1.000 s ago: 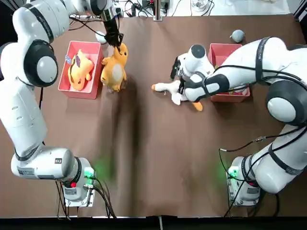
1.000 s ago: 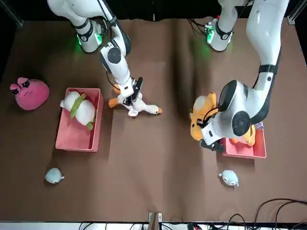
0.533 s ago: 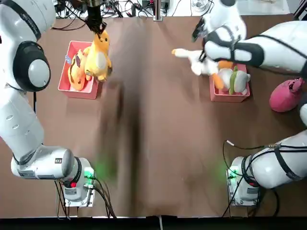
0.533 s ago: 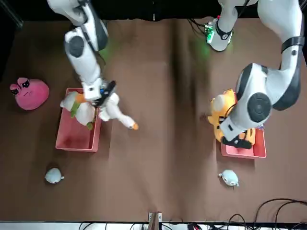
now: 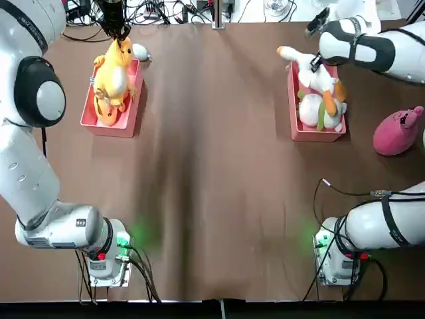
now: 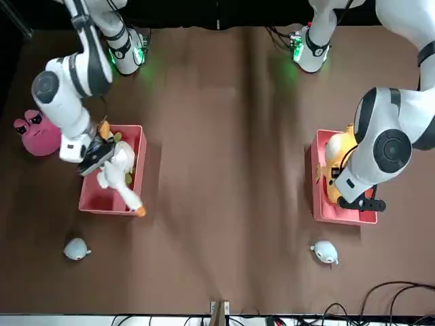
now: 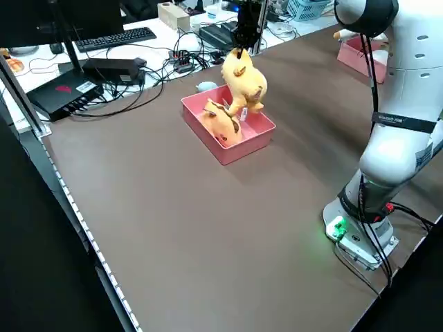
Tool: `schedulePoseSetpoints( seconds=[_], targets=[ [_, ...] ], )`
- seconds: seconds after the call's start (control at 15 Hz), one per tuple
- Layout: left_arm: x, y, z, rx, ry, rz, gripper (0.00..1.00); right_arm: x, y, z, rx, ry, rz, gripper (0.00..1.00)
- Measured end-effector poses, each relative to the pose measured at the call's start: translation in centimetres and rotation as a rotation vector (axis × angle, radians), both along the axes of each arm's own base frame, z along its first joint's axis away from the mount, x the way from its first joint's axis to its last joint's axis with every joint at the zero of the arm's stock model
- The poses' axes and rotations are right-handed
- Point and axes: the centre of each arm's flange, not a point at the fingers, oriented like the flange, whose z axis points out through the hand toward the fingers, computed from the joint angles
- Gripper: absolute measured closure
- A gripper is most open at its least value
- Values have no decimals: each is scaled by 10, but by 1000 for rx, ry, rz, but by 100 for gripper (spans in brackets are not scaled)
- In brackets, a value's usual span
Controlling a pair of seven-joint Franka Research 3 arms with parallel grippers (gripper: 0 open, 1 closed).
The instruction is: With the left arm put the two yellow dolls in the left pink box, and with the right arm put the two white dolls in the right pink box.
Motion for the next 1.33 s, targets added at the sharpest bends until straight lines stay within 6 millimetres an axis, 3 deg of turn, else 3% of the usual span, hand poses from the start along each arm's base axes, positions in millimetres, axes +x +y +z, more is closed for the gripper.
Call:
schedulePoseSetpoints(
  seconds=[0.13, 0.4, 1.0, 1.13, 1.33],
  targets=[
    [1, 10, -20, 7, 28, 39, 91, 2, -18, -20, -1, 30, -27, 85],
    [9, 36, -76, 19, 90, 149, 91, 3, -26, -58, 27, 93, -80, 85],
    [20, 64, -119, -77, 100, 268, 91, 15, -32, -130, 45, 71, -105, 85],
    [21, 66, -124, -81, 101, 272, 91, 16, -31, -133, 46, 71, -106, 71],
    [22, 67, -127, -84, 97, 274, 91, 28, -33, -119, 49, 38, -110, 44]
  ],
)
